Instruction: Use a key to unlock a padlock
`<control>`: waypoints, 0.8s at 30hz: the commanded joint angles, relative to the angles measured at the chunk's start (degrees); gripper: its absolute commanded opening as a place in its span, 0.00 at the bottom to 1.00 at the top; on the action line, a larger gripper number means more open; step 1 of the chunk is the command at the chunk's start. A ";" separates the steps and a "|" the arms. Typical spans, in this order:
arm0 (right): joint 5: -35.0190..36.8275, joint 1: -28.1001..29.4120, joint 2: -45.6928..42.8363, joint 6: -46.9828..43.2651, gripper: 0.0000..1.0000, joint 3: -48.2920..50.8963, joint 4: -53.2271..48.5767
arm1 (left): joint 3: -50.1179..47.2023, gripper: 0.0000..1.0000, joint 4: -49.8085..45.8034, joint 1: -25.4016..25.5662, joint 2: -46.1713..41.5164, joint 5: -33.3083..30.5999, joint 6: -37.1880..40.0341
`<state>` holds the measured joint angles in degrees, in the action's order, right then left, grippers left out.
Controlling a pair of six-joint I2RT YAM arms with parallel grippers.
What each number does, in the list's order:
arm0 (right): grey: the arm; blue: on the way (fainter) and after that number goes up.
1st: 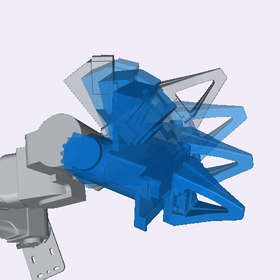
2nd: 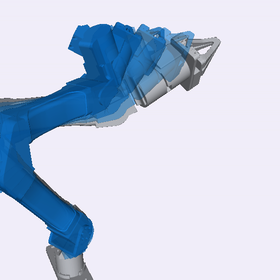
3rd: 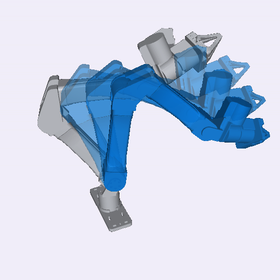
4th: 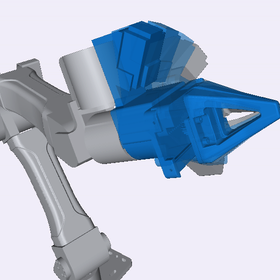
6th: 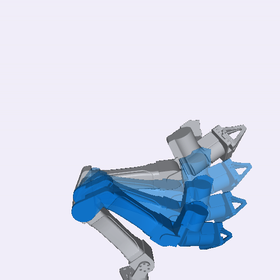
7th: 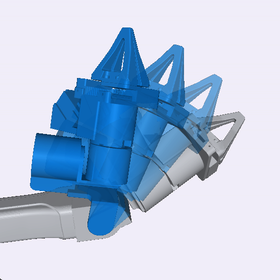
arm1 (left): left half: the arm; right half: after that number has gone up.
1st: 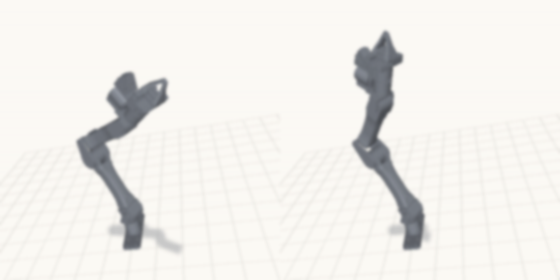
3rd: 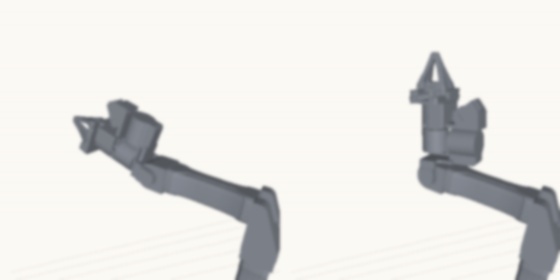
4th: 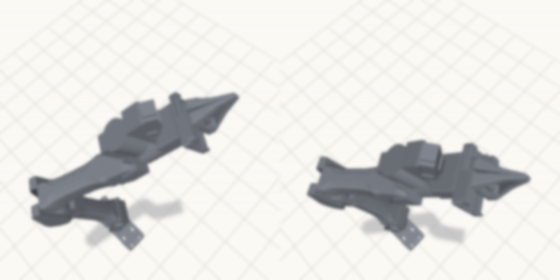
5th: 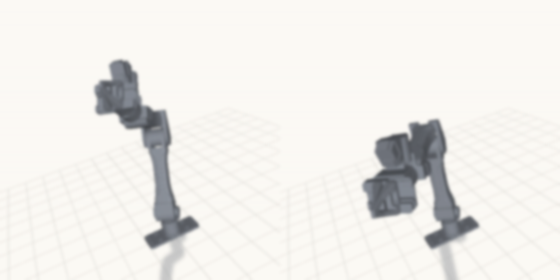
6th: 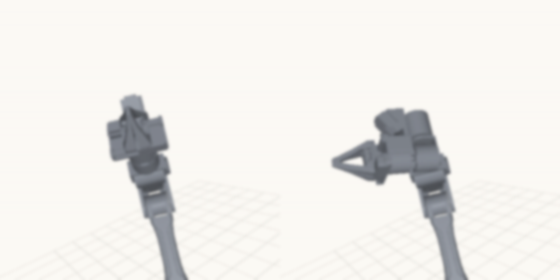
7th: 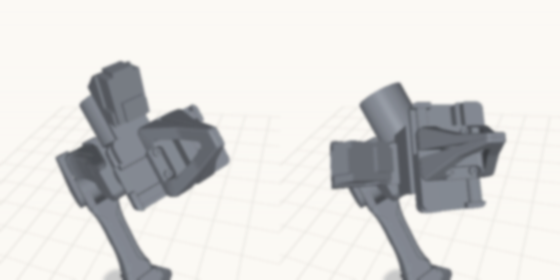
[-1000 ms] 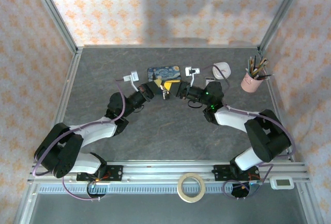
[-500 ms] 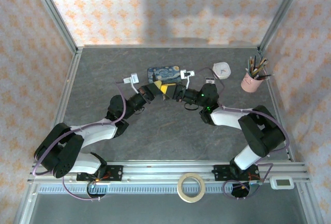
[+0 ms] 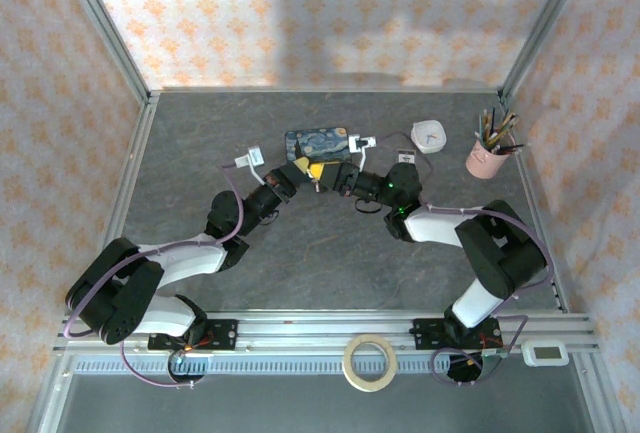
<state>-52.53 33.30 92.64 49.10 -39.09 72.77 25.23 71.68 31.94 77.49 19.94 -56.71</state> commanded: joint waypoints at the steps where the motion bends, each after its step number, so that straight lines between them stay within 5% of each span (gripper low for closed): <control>1: -0.12 0.48 0.41 0.86 0.21 0.65 5.08 | -0.51 0.00 3.23 0.53 -1.56 -1.47 0.21; 13: -0.20 0.89 0.79 1.19 0.27 0.86 4.77 | -0.43 0.00 3.37 0.60 -1.39 -2.15 0.02; 21: -0.34 0.99 1.61 1.42 0.20 0.61 4.48 | -0.01 0.00 3.28 0.69 -1.40 -2.28 -0.05; 24: -0.44 0.98 1.84 1.41 0.11 0.51 4.48 | 0.08 0.00 3.29 0.75 -1.35 -2.28 -0.14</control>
<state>-52.53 33.85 93.95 50.76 -38.94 74.22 24.95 71.53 32.27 77.28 17.93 -56.95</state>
